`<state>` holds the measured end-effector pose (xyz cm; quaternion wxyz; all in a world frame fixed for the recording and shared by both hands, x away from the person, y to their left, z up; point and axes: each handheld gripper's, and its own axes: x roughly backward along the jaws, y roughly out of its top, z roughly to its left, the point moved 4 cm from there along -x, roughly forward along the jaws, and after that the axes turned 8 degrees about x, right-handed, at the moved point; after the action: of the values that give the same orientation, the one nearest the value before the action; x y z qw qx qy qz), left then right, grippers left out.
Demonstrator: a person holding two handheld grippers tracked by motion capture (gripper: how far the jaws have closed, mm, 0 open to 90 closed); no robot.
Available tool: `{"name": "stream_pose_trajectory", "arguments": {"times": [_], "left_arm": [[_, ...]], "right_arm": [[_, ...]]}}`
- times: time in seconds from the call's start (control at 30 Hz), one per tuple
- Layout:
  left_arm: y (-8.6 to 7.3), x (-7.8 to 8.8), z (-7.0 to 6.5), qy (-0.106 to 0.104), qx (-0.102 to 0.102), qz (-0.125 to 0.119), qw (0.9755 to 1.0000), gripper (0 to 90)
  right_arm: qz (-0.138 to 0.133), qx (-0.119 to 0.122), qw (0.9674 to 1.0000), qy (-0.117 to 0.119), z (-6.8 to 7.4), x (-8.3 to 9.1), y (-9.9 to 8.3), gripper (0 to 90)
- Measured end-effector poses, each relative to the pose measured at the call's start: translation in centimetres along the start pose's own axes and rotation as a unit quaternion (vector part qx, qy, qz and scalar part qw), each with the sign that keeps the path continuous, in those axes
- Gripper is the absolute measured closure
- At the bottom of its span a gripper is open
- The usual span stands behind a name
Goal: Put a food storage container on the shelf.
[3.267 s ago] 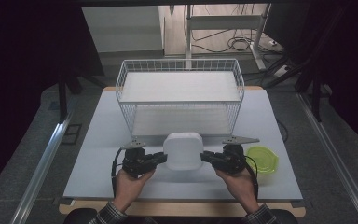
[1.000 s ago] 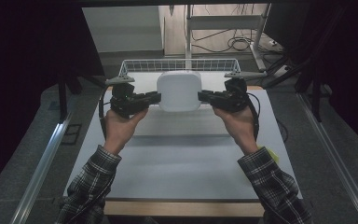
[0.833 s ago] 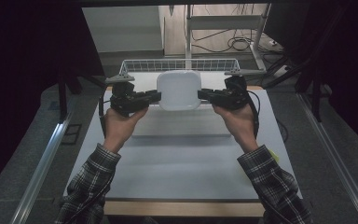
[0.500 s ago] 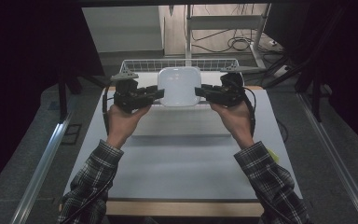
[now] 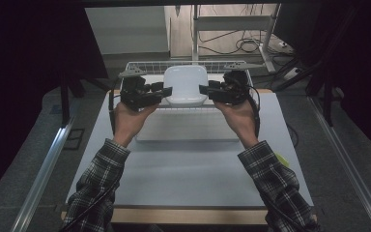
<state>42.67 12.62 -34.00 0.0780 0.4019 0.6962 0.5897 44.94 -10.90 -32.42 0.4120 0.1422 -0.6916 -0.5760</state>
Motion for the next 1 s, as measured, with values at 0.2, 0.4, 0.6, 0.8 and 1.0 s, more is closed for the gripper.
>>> {"name": "stream_pose_trajectory", "arguments": {"times": [0.2, 0.4, 0.6, 0.8, 1.0], "left_arm": [[0.6, -0.7, 0.6, 0.008, 0.011, -0.007, 0.9999, 52.7], [0.9, -1.2, 0.9, 0.016, 0.017, -0.005, 0.9997, 44.8], [0.3, 0.5, 0.1, -0.002, 0.007, -0.027, 0.9996, 51.4], [-1.7, 1.8, -1.1, -0.022, -0.017, -0.018, 0.9994, 76.1], [-3.4, 0.2, -1.2, -0.033, -0.016, 0.007, 0.9993, 85.0]], "right_arm": [[-0.005, 0.002, 0.9999, -0.014, -0.2, -0.7, 0.3, 53.9], [-0.006, 0.012, 0.9993, -0.034, -0.6, -1.4, 0.6, 53.1], [-0.027, 0.011, 0.9994, -0.019, -0.4, 0.0, 0.6, 62.6], [-0.034, 0.035, 0.9988, 0.004, 1.1, 2.0, -0.7, 84.3], [-0.01, 0.047, 0.9986, 0.02, 2.0, 1.2, -2.5, 89.7]]}}
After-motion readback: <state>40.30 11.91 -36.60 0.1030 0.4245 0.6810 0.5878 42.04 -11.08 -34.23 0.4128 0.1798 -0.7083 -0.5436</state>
